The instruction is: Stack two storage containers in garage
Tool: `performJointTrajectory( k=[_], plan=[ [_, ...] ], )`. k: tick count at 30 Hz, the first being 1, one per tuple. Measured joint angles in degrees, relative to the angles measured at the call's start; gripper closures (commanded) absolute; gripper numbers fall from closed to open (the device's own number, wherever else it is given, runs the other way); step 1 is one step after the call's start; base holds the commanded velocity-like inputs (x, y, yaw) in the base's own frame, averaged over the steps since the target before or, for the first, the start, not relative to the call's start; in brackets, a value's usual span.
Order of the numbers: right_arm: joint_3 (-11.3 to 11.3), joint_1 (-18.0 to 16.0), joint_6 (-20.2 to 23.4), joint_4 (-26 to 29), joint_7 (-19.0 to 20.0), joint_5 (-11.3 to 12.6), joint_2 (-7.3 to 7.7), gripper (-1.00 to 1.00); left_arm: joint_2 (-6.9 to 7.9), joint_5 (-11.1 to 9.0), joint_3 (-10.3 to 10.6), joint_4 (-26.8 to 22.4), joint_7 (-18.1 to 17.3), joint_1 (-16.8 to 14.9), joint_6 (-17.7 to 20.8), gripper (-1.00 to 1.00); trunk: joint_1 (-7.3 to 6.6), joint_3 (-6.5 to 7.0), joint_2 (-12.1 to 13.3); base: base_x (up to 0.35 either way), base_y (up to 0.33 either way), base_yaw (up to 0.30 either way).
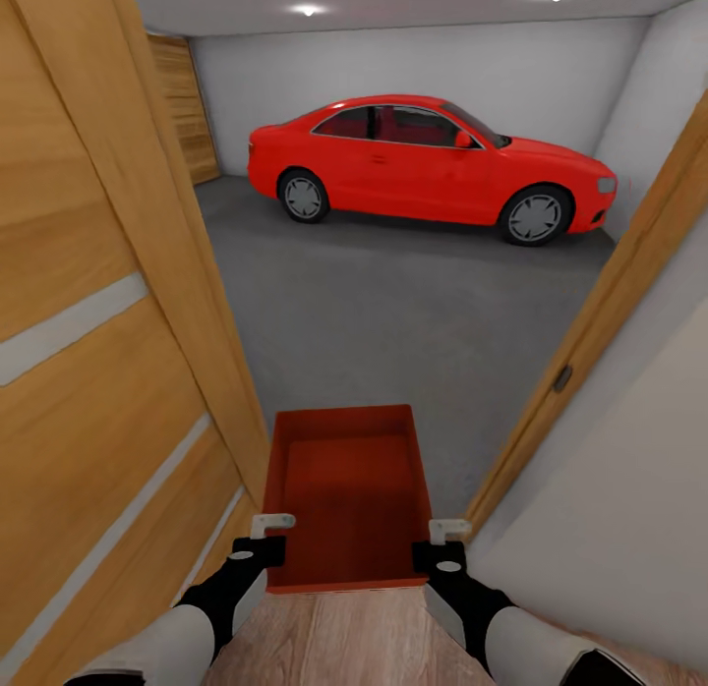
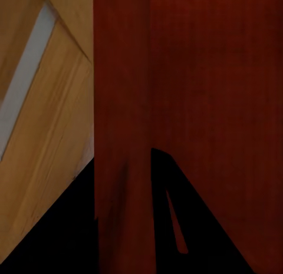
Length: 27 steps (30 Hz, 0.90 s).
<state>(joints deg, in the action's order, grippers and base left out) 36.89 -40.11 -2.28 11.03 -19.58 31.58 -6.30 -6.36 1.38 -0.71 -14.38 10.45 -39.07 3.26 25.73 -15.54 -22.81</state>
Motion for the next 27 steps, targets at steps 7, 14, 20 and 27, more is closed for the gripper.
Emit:
performJointTrajectory(
  k=[7, 14, 20, 27],
  plan=[
    [0.0, 0.0, 0.0, 0.0, -0.3, 0.0, -0.17, 1.0, 0.17, 0.0, 0.0, 0.0, -0.3, 0.0, 0.0, 1.0, 0.0, 0.0, 0.0, 0.265, 0.216, -0.018],
    [0.0, 0.0, 0.0, 0.0, -0.2, 0.0, -0.11, 1.0, 0.1, 0.0, 0.0, 0.0, -0.2, 0.0, 0.0, 1.0, 0.0, 0.0, 0.0, 0.265, 0.216, -0.244],
    [0.0, 0.0, 0.0, 0.0, 0.7, 0.1, 0.51, 1.0, -0.52, 0.1, 0.0, 0.0, 0.8, 0.0, 0.0, 1.0, 0.0, 0.0, 0.0, 0.265, 0.216, -0.285],
    [-0.1, 0.0, 0.0, 0.1, 1.0, 0.1, 0.67, 1.0, -0.68, 0.1, 0.1, 0.0, 1.0, 0.0, 0.0, 1.0, 0.0, 0.0, 0.0, 0.265, 0.215, -0.285]
  ],
)
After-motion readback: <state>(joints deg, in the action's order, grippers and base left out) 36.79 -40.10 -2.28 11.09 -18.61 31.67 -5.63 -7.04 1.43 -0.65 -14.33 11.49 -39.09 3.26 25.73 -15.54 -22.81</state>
